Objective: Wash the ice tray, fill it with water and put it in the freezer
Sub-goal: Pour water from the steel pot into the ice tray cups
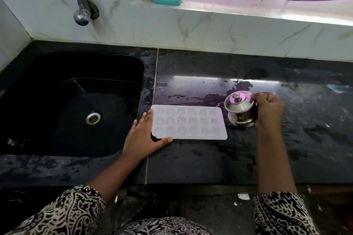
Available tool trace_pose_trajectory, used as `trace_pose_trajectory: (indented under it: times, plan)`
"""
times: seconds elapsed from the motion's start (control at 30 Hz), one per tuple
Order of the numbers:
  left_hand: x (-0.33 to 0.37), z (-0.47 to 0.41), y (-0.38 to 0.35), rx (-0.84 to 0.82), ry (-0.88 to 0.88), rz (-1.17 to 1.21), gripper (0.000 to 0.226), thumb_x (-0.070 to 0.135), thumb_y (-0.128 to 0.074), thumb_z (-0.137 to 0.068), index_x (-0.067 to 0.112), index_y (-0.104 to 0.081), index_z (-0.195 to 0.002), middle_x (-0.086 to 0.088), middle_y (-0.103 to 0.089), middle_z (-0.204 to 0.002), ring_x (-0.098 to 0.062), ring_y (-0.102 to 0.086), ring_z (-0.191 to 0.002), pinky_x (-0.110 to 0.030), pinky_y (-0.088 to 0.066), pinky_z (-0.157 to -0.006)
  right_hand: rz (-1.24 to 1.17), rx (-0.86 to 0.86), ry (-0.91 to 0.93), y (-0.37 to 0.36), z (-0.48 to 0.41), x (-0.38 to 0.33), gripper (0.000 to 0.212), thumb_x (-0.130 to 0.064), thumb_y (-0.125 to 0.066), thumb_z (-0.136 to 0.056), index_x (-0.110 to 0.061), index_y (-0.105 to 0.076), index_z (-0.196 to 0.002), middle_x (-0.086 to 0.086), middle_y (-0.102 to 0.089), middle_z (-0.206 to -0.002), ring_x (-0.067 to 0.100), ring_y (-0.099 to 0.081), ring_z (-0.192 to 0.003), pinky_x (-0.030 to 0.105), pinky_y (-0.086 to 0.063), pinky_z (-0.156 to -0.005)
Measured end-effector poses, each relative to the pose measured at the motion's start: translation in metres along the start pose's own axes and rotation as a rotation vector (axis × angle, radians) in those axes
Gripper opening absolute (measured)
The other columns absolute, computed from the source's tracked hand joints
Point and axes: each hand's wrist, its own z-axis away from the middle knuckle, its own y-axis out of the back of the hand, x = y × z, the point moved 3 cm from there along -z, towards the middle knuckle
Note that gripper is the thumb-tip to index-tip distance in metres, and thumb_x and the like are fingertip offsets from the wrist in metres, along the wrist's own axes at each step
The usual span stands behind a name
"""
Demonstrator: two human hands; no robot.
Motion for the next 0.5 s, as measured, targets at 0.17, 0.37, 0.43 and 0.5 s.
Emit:
trace_pose_trajectory:
  times: [0.17, 0.37, 0.43, 0.5]
  plan:
    - [-0.0019, -0.0004, -0.0016, 0.000, 0.002, -0.015, 0.126, 0.098, -0.031, -0.060, 0.021, -0.004, -0.156, 0.002, -0.017, -0.163, -0.010, -0.009, -0.150, -0.036, -0.009, -0.122, 0.003, 0.003, -0.003, 0.0003, -0.0010, 0.0004, 0.027, -0.005, -0.064, -0.077, -0.015, -0.049, -0.057, -0.013, -0.050, -0.043, -0.002, -0.047, -0.042, 0.015, -0.044, -0.045]
    - [-0.0027, -0.0009, -0.0021, 0.003, 0.006, -0.018, 0.128, 0.100, -0.027, -0.057, 0.021, -0.004, -0.156, 0.002, -0.017, -0.163, -0.010, -0.009, -0.150, -0.036, -0.009, -0.121, 0.022, 0.010, -0.005, 0.0018, -0.0021, 0.0016, 0.026, -0.007, -0.065, -0.077, -0.016, -0.050, -0.058, -0.013, -0.051, -0.044, -0.003, -0.048, -0.043, 0.018, -0.045, -0.048]
    - [-0.0025, -0.0008, -0.0023, 0.002, 0.006, -0.017, 0.128, 0.100, -0.027, -0.058, 0.021, -0.004, -0.156, 0.001, -0.017, -0.163, -0.010, -0.009, -0.150, -0.036, -0.009, -0.121, 0.022, 0.009, 0.000, 0.0020, -0.0027, 0.0015, 0.027, -0.007, -0.065, -0.077, -0.017, -0.049, -0.057, -0.013, -0.051, -0.043, -0.003, -0.048, -0.042, 0.017, -0.045, -0.046]
    - [-0.0024, -0.0006, -0.0023, 0.003, 0.007, -0.012, 0.128, 0.100, -0.027, -0.058, 0.021, -0.003, -0.156, 0.001, -0.017, -0.163, -0.010, -0.009, -0.150, -0.035, -0.008, -0.121, 0.018, 0.010, 0.005, 0.0019, -0.0025, 0.0014, 0.027, -0.007, -0.065, -0.078, -0.017, -0.049, -0.058, -0.014, -0.051, -0.043, -0.003, -0.048, -0.042, 0.015, -0.044, -0.044]
